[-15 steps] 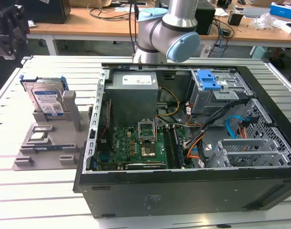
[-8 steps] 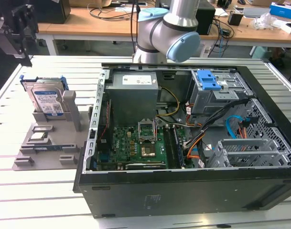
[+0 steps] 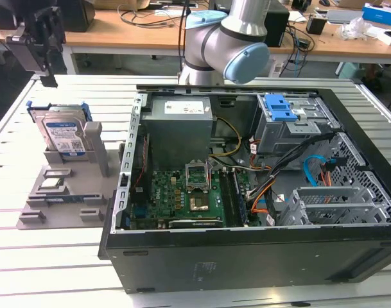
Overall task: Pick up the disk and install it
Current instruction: 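Pick up the disk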
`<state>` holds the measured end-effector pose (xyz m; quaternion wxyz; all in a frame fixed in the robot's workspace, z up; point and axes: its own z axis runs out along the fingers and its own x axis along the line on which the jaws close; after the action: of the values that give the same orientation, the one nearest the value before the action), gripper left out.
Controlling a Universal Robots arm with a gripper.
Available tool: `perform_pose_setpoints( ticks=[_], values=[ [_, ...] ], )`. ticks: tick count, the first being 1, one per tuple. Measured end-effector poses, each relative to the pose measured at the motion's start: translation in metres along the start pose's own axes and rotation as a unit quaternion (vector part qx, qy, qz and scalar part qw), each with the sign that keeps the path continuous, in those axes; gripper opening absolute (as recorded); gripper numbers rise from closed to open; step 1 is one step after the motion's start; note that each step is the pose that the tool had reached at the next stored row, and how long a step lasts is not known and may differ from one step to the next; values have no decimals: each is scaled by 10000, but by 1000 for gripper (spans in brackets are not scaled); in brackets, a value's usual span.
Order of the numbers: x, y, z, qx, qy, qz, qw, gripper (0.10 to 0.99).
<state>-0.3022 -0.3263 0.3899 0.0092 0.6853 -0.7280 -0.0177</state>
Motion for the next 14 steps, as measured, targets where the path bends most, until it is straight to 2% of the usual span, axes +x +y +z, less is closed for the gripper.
perform_pose_setpoints(
  ticks=[6,14],
  values=[
    [-16,-18,117,1,10,0,10000,541],
    [-16,-11,134,3,9,1,10000,541]
  ],
)
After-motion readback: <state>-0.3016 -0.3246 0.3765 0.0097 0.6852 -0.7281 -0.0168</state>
